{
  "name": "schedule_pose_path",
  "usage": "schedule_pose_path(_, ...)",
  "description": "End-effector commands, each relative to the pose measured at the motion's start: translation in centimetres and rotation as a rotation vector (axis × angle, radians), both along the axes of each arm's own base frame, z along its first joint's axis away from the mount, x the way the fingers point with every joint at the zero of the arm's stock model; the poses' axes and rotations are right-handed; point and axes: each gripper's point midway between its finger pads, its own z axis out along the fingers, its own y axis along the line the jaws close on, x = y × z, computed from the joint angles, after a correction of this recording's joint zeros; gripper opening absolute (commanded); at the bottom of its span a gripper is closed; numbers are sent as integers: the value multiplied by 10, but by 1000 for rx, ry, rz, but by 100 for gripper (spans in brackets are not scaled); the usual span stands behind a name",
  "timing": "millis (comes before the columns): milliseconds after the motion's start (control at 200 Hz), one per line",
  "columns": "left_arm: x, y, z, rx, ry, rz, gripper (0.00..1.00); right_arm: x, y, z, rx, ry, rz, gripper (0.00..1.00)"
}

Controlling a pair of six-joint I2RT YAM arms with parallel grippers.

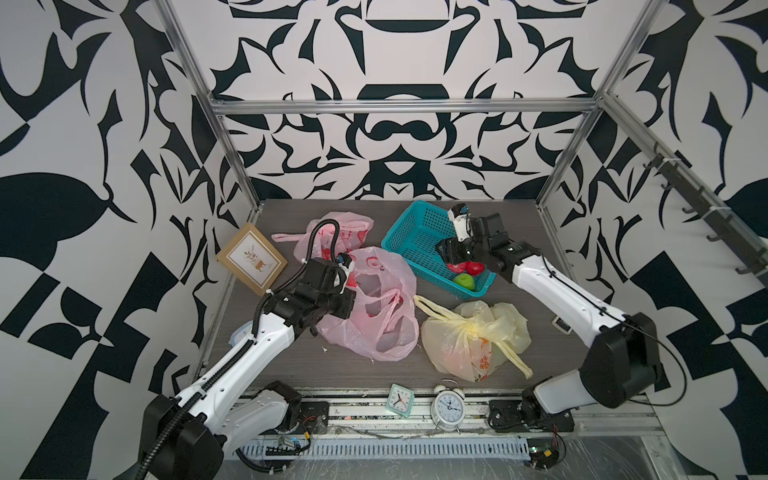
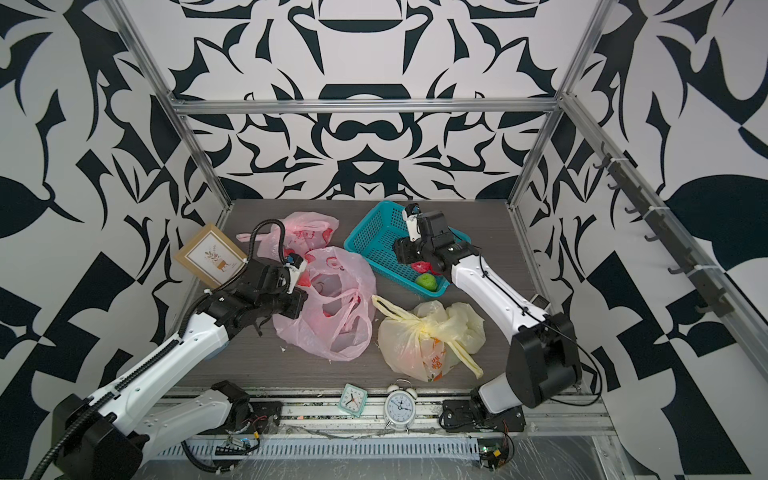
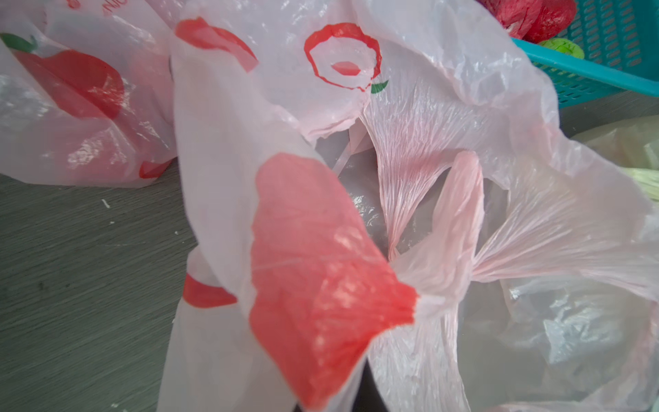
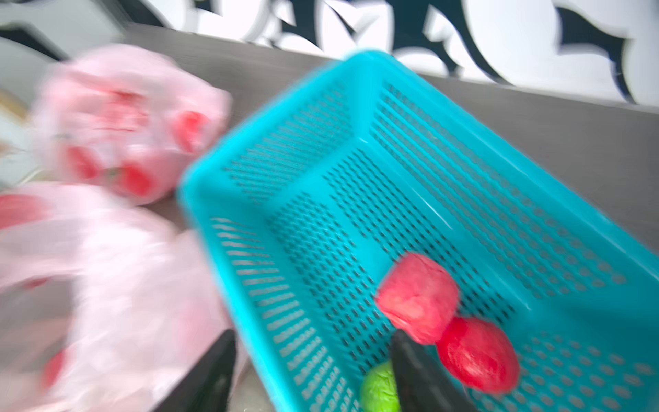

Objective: Untie the knot of a plastic bag & take out the apple
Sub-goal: Place the apple in the basket, then adjust the plastic bag at the center of the board.

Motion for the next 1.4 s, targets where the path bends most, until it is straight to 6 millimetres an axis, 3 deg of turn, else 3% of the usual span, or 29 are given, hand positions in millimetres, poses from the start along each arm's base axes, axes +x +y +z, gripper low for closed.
schedule_pose_path(0, 3, -14, 4, -49, -21, -56, 0, -44, 65, 29, 137, -20, 293, 56)
schedule_pose_path(90, 5, -20, 7, -62, -42, -97, 0, -63, 99, 30, 130, -8, 399, 51)
schedule_pose_path(210, 11, -21, 16, -47, -91, -115, 0, -65, 122, 13, 84, 29, 449, 50)
schedule_pose_path(355, 17, -17, 23, -17, -137, -114, 0, -90, 147, 0, 107, 83, 626, 57)
schedule_pose_path(540, 21, -17, 22, 19, -126, -128, 0, -105, 157, -3, 153, 100, 748, 63)
schedule_pose_path(860, 19, -20, 27, 26, -104, -153, 0, -88, 166, -26, 75, 131, 763, 61)
schedule_pose_path(1025, 22, -16, 31, 50, -116, -143, 0, -87, 170, -38, 57, 175, 772, 49)
schedule_pose_path(1145, 28, -10, 31, 89, -134, -119, 0, -89, 171, -42, 55, 202, 778, 25)
schedule_pose_path(1210, 32, -5, 29, 119, -141, -98, 0, -91, 172, -37, 71, 205, 785, 9)
schedule_pose_path(1270, 37, 1, 25, 143, -137, -70, 0, -95, 173, -29, 97, 206, 791, 0)
schedule_pose_path(1365, 42, 6, 22, 166, -118, -33, 0, -103, 176, -7, 169, 205, 816, 0)
schedule_pose_path(1395, 43, 7, 22, 169, -111, -22, 5, -106, 178, 0, 195, 207, 824, 0)
